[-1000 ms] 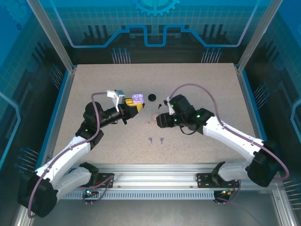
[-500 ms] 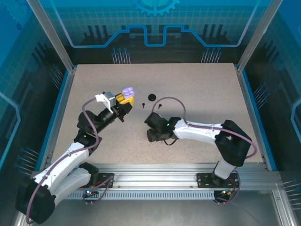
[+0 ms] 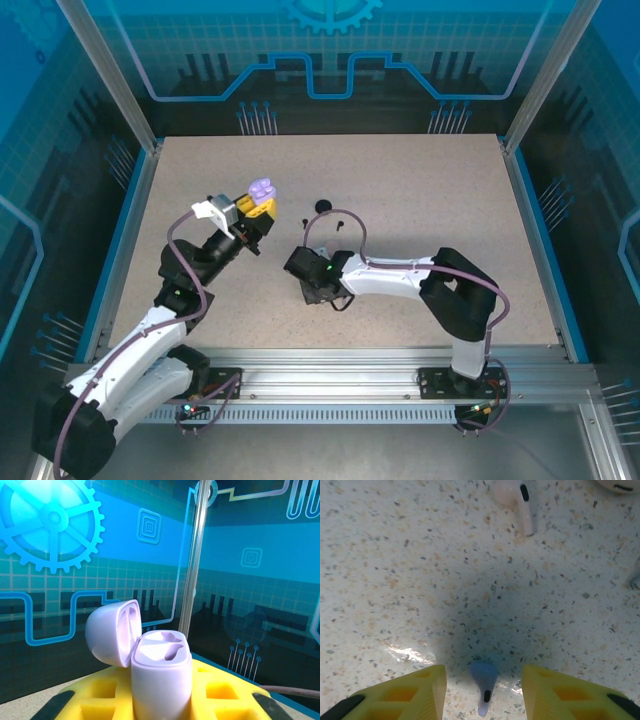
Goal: Insert the wireless bluetooth earbuds into the charging case
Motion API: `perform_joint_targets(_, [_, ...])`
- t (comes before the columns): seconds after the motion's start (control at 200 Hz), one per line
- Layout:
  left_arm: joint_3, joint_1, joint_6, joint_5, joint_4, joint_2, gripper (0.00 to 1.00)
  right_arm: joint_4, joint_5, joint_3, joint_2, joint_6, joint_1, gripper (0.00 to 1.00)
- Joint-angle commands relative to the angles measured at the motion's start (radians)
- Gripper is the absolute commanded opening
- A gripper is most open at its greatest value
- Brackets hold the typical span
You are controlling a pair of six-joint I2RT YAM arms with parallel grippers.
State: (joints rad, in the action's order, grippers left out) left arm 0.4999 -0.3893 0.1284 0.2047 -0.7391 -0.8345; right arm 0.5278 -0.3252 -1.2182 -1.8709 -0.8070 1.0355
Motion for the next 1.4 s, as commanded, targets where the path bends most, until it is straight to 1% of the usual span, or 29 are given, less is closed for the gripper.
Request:
perform_joint_targets(0.0, [-0.008, -0.005, -0.02, -0.018, -0.026, 0.022, 0.0, 0.029, -0.024, -0.034, -0.036, -0.026, 0.009, 0.42])
perform_joint_targets(0.205, [-0.008, -0.005, -0.02, -0.018, -0.022, 0.023, 0.0, 0.029, -0.017, -0.047, -0.067, -0.025, 0.009, 0.4])
perform_joint_targets(1.07, [-0.001, -0.005, -0.016, -0.007, -0.005, 0.019, 0.0, -0.009, 0.004, -0.009, -0.094, -0.046, 0.021, 0.28])
perform_joint_targets(1.396, [0.003, -0.004, -0.015, -0.002, 0.004, 0.018, 0.0, -0.022, 0.0, 0.029, -0.069, -0.07, 0.024, 0.29])
